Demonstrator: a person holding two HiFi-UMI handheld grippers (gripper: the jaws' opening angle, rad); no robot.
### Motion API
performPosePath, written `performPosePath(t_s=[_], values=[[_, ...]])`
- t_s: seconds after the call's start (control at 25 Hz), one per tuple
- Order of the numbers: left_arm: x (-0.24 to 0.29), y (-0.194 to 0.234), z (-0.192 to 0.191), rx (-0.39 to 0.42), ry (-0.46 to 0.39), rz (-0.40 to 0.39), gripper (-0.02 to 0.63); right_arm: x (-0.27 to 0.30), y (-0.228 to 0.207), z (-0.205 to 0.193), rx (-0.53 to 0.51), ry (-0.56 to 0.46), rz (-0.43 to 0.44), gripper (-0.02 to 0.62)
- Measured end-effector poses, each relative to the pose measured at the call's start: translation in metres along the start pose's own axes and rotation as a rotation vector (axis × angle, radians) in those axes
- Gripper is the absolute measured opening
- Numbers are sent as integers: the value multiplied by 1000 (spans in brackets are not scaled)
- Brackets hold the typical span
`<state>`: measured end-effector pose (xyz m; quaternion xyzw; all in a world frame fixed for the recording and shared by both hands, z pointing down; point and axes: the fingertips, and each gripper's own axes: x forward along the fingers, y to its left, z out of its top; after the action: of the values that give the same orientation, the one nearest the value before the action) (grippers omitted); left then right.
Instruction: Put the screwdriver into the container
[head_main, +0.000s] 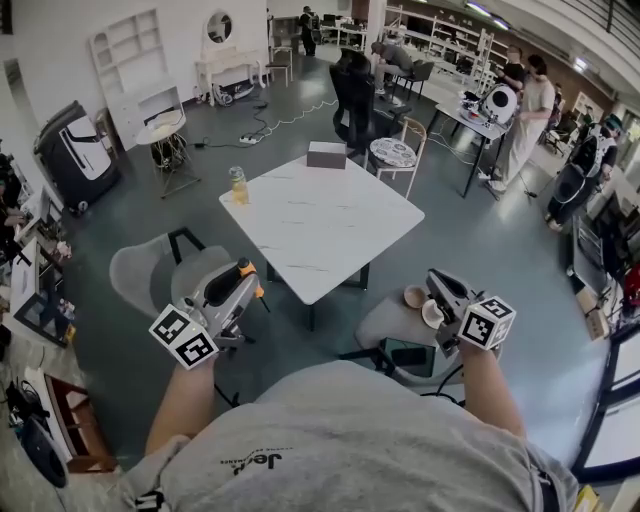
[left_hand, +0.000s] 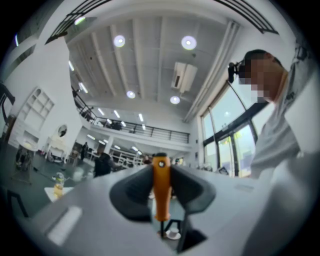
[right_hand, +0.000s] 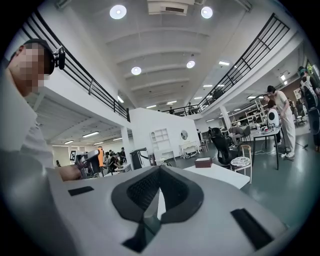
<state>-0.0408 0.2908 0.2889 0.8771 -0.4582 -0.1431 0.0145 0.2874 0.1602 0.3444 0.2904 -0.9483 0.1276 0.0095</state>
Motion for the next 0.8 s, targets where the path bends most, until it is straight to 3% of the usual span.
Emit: performPosePath(t_s=[0.4, 0.8], values=[[34, -21, -16, -18, 32, -11, 112, -10, -21, -7, 19, 8, 30, 9], [49, -11, -25, -33, 52, -23, 112, 1, -32, -15, 37, 26, 31, 9]])
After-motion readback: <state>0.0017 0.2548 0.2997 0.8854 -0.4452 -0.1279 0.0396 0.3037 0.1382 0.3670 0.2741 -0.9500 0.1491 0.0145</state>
